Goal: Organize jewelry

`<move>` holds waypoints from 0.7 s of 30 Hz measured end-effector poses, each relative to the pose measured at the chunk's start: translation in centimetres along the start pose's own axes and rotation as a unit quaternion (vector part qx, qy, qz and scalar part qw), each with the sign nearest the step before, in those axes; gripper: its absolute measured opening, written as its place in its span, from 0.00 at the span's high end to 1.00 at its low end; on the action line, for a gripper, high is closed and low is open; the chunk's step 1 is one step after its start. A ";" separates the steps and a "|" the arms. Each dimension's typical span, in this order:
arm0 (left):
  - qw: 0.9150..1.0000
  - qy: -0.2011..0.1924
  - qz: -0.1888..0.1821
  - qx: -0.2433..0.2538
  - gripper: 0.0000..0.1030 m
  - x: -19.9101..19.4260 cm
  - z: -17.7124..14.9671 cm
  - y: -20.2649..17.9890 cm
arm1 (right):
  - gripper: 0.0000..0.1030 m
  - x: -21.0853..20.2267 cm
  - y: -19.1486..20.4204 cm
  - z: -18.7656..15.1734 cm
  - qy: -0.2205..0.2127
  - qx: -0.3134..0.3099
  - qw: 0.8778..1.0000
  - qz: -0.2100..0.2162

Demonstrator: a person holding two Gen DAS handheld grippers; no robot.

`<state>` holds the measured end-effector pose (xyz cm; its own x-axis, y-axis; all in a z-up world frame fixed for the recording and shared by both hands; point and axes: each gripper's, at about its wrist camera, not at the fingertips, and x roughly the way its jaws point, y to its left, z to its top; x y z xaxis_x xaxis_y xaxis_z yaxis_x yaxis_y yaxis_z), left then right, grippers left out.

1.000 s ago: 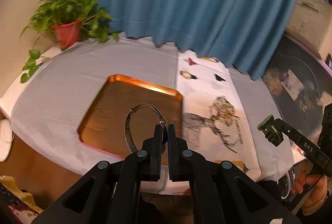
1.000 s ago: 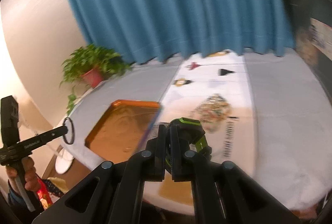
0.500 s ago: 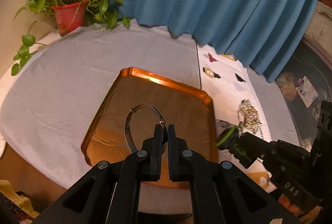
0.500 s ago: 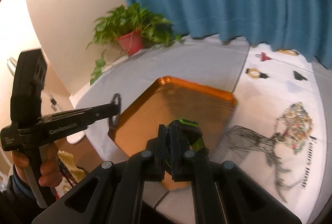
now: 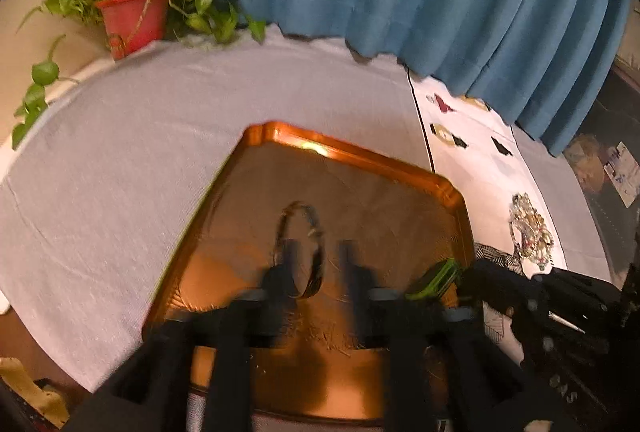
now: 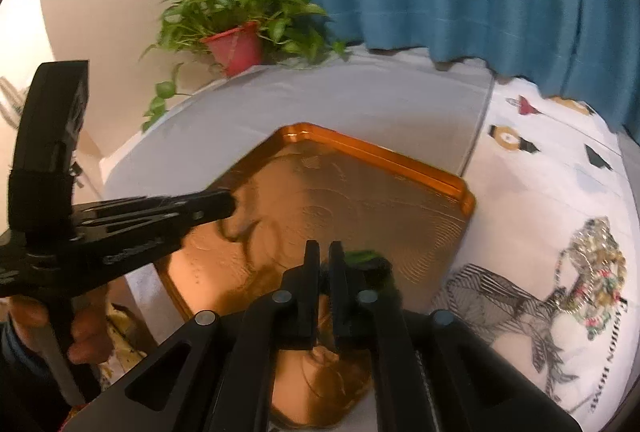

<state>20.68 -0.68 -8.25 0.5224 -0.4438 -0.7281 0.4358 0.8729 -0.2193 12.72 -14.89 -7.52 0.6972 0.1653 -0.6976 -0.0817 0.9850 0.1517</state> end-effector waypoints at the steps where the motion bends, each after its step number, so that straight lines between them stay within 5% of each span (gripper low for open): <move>1: 1.000 -0.011 0.013 0.001 0.19 -0.5 0.0 0.0 | 0.85 -0.1 0.3 -0.1 0.005 -0.010 1.000 -0.003; 2: 0.999 -0.025 0.024 -0.002 0.04 -1.2 0.0 0.1 | 0.72 -0.5 0.4 -0.3 0.006 -0.018 1.000 -0.008; 3: 0.998 -0.048 0.036 -0.006 0.04 -2.3 -0.1 0.2 | 0.58 -1.0 0.5 -0.5 0.004 -0.020 1.000 -0.014; 5: 0.997 -0.060 0.045 -0.006 0.03 -4.0 -0.4 0.4 | 0.49 -2.8 0.4 -1.3 -0.002 -0.017 0.999 -0.032; 13: 0.995 -0.044 0.074 -0.053 0.03 -12.0 -5.4 -0.2 | 0.33 -14.1 0.4 -5.7 -0.030 0.030 0.996 -0.078; 21: 0.996 -0.045 0.081 -0.009 0.03 -19.4 -10.3 -6.1 | 0.21 -22.4 1.6 -9.9 -0.063 0.079 0.990 -0.099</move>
<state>0.32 4.68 0.49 0.6483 -0.3118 -0.6946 0.3268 0.9379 -0.1161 -10.14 -16.49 1.41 0.7730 -0.0468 -0.6326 0.1705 0.9759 0.1361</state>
